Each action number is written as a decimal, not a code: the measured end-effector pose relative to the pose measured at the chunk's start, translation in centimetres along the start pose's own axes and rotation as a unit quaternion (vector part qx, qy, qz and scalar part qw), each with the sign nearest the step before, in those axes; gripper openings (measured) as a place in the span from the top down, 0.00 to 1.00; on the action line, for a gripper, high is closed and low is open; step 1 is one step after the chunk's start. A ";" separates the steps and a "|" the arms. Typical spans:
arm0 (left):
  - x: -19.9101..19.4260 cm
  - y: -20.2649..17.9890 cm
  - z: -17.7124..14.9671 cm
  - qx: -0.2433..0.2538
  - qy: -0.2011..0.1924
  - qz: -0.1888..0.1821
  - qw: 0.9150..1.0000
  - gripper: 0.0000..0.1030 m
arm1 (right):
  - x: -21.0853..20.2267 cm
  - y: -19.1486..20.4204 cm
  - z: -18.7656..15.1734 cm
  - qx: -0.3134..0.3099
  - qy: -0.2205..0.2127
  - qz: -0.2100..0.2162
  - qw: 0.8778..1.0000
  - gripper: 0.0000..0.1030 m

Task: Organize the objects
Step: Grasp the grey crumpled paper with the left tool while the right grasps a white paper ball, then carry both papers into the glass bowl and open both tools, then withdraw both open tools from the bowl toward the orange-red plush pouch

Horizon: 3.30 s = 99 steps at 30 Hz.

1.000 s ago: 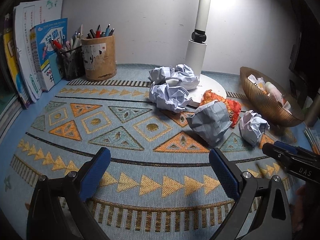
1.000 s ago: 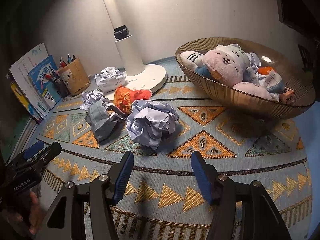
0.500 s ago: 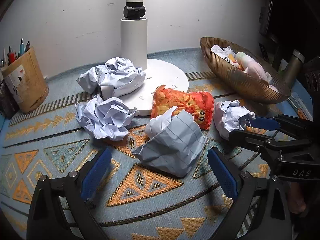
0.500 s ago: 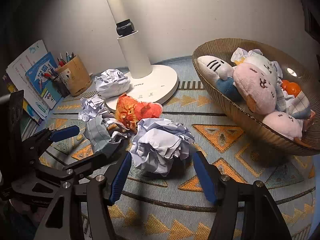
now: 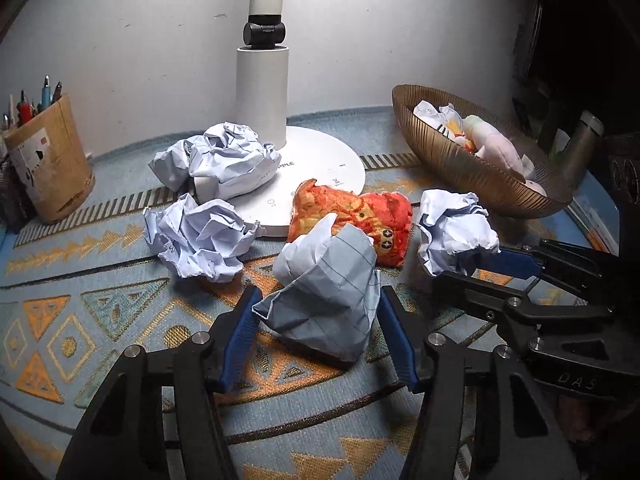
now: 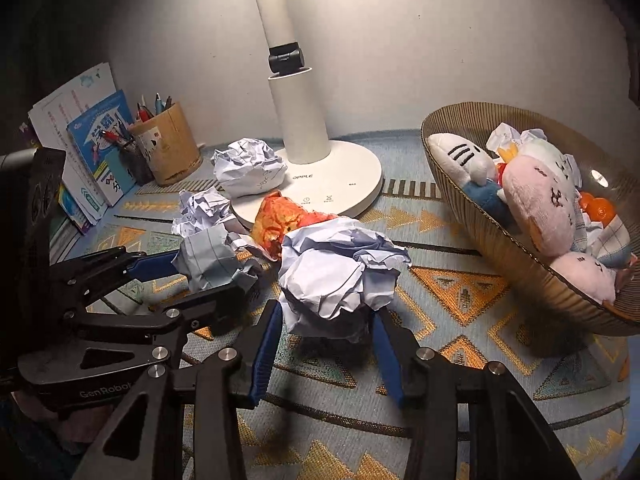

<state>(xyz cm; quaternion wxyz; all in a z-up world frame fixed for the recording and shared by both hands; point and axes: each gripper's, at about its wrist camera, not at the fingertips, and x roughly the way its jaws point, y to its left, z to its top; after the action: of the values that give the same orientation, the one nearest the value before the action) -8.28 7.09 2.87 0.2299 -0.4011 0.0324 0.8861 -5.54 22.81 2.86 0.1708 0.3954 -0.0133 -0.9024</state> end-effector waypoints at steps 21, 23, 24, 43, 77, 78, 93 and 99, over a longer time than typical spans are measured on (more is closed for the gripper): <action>-5.2 -1.3 -6.4 -0.130 -0.043 -0.051 0.989 0.45 | -6.7 -3.0 -6.6 0.003 0.070 0.081 0.994 0.38; -5.2 -1.5 -6.3 -0.125 -0.044 -0.051 0.990 0.45 | -6.6 -3.0 -6.3 0.021 0.066 0.084 0.994 0.35; -5.2 -1.5 -6.4 -0.123 -0.044 -0.051 0.990 0.45 | -6.4 -3.1 -6.2 0.032 0.065 0.078 0.994 0.30; -5.4 -4.3 -3.7 -0.089 -0.039 -0.058 0.994 0.45 | -8.8 -3.9 -4.9 0.040 0.022 0.051 0.998 0.57; 2.3 -14.9 10.7 0.009 -0.039 -0.105 0.994 0.21 | -12.6 -19.3 3.6 0.175 -0.077 -0.120 0.974 0.24; 1.6 -14.4 10.4 0.005 -0.043 -0.103 0.994 0.21 | -12.8 -18.8 3.5 0.173 -0.078 -0.116 0.975 0.24; -11.9 -1.4 0.2 -0.125 -0.111 0.085 0.982 0.08 | -15.1 -1.9 2.8 0.042 -0.118 -0.023 0.992 0.17; -10.2 2.6 -4.4 -0.144 -0.097 0.167 0.971 0.08 | -7.7 2.1 -1.2 0.018 -0.056 -0.029 0.998 0.17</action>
<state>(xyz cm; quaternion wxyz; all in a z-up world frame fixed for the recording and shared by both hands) -0.48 -0.15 7.03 0.0205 -0.3314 -0.0515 0.9418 0.79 23.39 7.80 0.1365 0.3476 -0.0278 -0.9273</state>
